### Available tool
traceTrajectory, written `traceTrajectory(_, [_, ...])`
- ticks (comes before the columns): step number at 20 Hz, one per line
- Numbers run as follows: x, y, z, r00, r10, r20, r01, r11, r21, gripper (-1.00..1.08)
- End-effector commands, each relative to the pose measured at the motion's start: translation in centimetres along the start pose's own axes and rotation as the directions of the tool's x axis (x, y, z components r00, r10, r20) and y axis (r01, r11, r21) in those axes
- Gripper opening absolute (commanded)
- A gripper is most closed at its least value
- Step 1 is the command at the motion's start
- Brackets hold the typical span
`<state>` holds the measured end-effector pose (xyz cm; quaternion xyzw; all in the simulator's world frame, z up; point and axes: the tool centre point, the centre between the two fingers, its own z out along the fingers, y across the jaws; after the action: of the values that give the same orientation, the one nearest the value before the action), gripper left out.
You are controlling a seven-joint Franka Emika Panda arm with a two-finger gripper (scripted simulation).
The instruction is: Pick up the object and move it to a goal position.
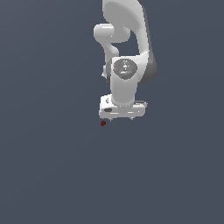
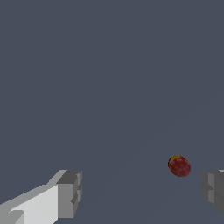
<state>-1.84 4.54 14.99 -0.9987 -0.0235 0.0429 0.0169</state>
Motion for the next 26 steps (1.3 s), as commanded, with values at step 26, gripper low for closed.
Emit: traceTrajectory(26, [-0.7, 5.4, 1.8, 0.991, 0.122, -0.058, -0.123, 0.992, -0.015, 1.00])
